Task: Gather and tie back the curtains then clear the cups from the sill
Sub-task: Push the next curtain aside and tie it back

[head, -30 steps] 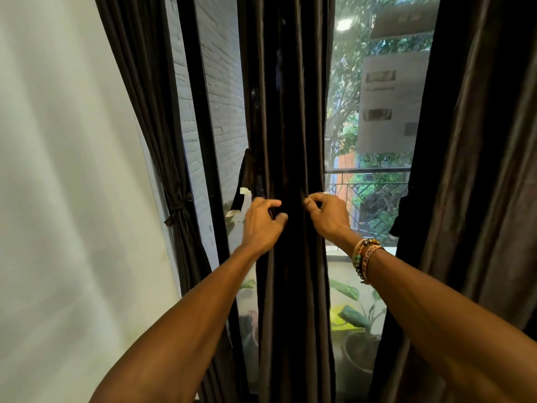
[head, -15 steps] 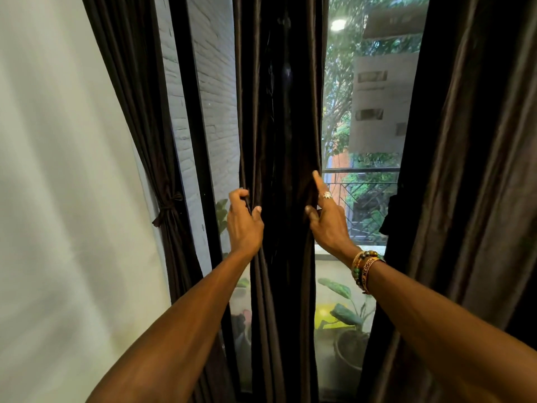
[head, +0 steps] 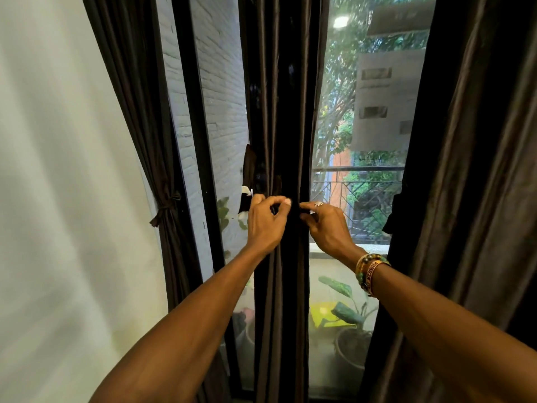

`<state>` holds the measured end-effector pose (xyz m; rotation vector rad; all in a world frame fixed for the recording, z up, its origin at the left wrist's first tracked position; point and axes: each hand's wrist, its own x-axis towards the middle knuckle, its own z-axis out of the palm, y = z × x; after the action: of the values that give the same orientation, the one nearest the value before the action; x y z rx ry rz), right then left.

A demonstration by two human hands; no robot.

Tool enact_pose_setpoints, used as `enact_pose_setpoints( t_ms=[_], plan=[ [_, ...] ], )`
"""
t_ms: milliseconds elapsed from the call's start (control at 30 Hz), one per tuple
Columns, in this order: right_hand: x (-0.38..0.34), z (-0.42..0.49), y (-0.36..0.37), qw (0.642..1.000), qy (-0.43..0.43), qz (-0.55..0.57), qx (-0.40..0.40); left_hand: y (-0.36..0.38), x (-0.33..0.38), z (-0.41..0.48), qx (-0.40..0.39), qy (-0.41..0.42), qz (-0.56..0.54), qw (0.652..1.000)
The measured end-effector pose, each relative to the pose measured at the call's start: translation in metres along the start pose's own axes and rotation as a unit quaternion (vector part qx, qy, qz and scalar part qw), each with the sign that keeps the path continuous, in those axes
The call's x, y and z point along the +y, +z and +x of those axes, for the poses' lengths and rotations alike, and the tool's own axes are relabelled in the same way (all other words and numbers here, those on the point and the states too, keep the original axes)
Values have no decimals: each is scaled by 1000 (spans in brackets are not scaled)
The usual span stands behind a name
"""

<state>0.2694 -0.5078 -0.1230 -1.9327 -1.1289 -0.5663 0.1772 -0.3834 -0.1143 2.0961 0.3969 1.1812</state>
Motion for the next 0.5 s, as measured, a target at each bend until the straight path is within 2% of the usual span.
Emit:
enact_pose_setpoints(
  t_ms=[167,267,367,433,500],
  plan=[
    [-2,-2,3,999,-9,13,-45,12,9,4,-19,-67,-43,997],
    [-5,0,6,997,6,46,-56,14,8,9,27,-90,-22,995],
    [5,1,-1,986,130,104,12,5,-3,13,75,-110,-8,991],
    [22,-1,-10,969,209,94,93,-9,-13,14,96,-109,14,989],
    [36,-5,-22,955,256,68,137,-22,-23,13,111,-102,41,988]
  ],
)
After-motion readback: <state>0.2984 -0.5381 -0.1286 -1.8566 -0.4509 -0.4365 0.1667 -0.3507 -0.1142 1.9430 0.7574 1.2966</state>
